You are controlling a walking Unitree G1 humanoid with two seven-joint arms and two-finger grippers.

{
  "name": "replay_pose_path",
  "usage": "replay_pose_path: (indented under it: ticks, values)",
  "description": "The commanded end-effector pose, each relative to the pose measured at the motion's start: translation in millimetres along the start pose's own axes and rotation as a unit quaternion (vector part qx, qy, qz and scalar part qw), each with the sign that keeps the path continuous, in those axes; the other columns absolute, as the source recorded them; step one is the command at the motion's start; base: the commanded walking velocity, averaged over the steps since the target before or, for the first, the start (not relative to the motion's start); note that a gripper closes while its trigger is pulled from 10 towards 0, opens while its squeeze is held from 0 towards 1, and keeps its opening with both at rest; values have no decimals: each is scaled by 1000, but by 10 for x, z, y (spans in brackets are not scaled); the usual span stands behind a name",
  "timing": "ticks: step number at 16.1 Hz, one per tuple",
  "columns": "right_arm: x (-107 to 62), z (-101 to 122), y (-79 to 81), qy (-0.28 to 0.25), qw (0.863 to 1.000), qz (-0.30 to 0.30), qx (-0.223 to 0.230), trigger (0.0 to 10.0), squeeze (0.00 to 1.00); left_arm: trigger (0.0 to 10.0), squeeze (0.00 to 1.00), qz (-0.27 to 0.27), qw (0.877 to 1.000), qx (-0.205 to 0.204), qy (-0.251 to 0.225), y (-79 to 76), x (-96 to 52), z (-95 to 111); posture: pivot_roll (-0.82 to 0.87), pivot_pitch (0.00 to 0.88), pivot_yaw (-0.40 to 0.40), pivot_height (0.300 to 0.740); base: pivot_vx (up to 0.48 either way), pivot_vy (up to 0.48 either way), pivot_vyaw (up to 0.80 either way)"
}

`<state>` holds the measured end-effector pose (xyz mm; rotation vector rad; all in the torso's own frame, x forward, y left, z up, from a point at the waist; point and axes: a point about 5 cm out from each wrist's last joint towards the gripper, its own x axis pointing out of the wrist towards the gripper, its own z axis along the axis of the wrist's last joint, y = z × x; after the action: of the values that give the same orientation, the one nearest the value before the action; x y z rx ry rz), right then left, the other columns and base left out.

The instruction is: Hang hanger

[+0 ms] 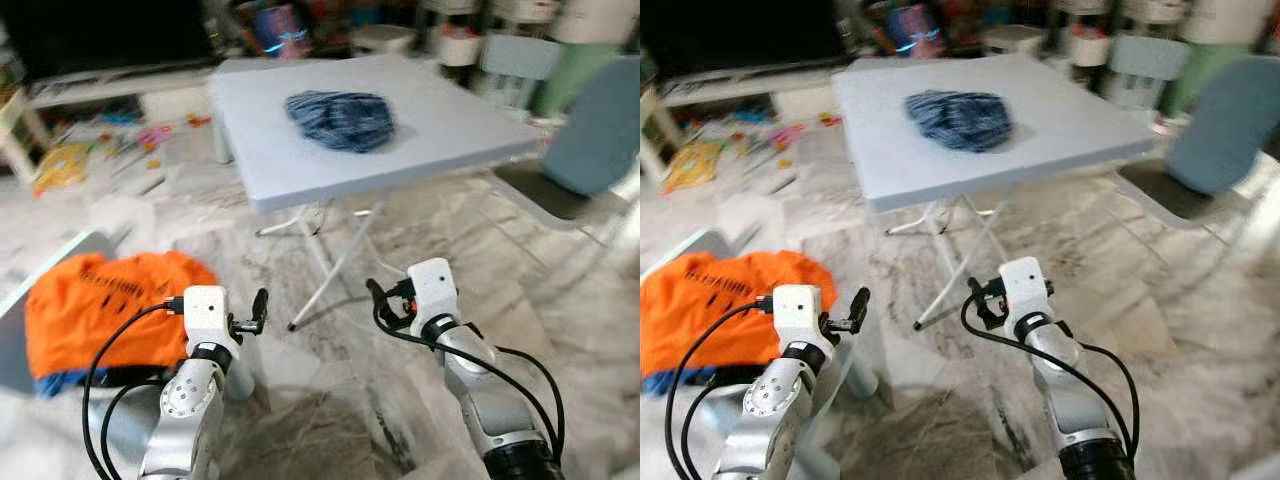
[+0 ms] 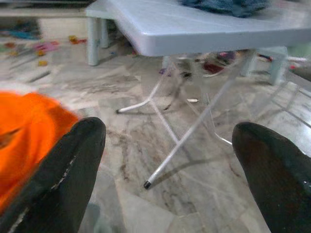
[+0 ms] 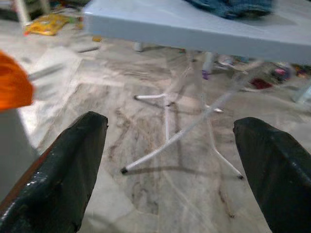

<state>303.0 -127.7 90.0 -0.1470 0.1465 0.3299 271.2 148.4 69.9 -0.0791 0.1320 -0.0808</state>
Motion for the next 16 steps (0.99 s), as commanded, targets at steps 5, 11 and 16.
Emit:
replay_pose_path:
  ticks: [5, 11, 16]
  values:
    - [8, 53, 34, -9, 1000, 7, 0, 10000, 0, 10000, 0, 1, 1000, -8, 0, 14, -5, 7, -94, 0, 1, 740, 126, 0, 0]
    - [-5, 58, 55, -11, 1000, 17, -12, 10000, 0, 10000, 0, -1, 1000, -10, 2, -4, -6, -6, -101, 0, 2, 740, 312, 0, 299]
    - [-22, 56, 65, -11, 1000, 22, -16, 10000, 0, 10000, 0, -3, 1000, -13, 8, -31, -17, -37, -103, 0, -3, 740, 320, 0, 728]
